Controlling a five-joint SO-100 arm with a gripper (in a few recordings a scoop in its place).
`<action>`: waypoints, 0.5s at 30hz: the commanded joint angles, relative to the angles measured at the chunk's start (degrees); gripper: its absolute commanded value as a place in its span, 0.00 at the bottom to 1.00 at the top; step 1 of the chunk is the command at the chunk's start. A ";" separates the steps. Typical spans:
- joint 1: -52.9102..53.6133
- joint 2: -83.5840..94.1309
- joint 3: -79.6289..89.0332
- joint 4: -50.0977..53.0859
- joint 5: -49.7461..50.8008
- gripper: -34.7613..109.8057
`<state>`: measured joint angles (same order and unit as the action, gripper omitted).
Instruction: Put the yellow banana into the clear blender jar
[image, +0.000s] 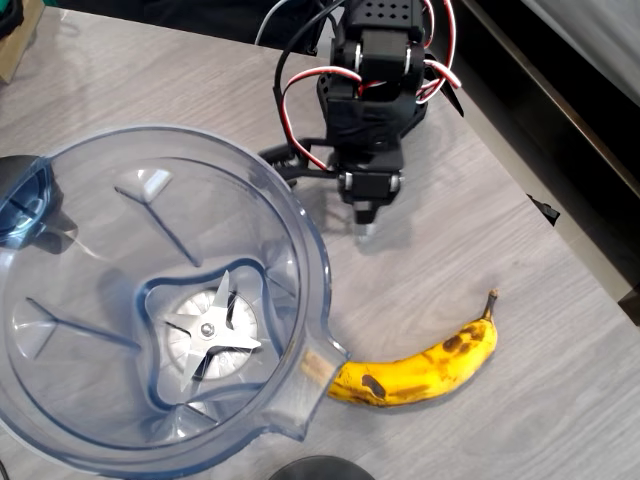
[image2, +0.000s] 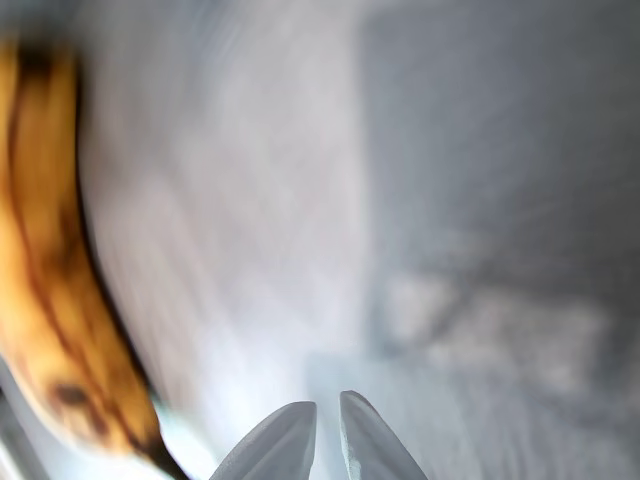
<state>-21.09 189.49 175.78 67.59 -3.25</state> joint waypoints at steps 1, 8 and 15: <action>-4.31 0.62 -6.50 -1.32 -2.20 0.24; -10.37 -37.79 -45.09 3.96 -2.46 0.24; -11.78 -70.93 -82.00 11.51 -0.88 0.24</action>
<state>-32.87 131.31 110.48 77.96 -5.10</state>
